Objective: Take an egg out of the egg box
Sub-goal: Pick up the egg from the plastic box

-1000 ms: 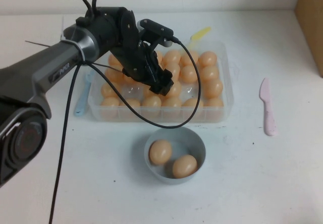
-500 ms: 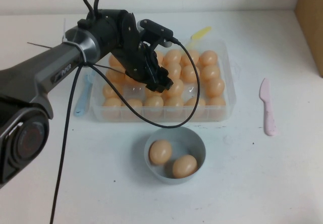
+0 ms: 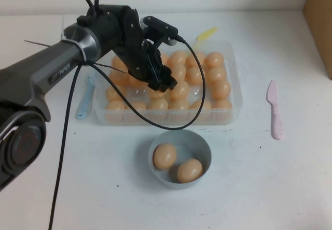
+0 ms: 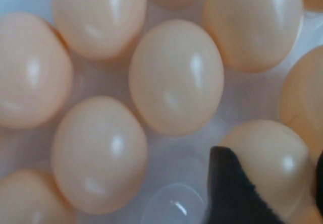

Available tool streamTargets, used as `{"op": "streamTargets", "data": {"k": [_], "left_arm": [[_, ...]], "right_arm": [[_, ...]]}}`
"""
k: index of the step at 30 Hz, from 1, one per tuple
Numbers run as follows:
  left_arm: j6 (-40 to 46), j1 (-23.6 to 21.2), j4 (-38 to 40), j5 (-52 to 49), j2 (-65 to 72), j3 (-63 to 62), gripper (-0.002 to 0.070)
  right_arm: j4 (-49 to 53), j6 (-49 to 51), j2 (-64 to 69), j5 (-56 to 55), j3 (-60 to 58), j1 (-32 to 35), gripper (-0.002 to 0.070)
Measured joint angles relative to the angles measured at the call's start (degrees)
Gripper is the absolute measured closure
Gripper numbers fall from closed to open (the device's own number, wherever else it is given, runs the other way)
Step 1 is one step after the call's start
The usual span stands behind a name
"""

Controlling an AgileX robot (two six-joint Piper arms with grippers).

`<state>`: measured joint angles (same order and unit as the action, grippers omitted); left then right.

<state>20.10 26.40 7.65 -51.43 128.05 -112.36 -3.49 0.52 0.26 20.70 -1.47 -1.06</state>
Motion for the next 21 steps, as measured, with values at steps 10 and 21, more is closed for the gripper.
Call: {"op": "streamTargets", "data": {"k": [10, 21], "left_arm": [[-2.67, 1.92, -6.09, -1.55, -7.89, 0.00, 0.0528], [3.97, 3.20, -6.33, -5.25, -6.82, 0.00, 0.0225]], "right_arm": [[0.00, 0.00, 0.00, 0.00, 0.00, 0.00, 0.0694], [0.00, 0.00, 0.00, 0.00, 0.00, 0.00, 0.0694]]}}
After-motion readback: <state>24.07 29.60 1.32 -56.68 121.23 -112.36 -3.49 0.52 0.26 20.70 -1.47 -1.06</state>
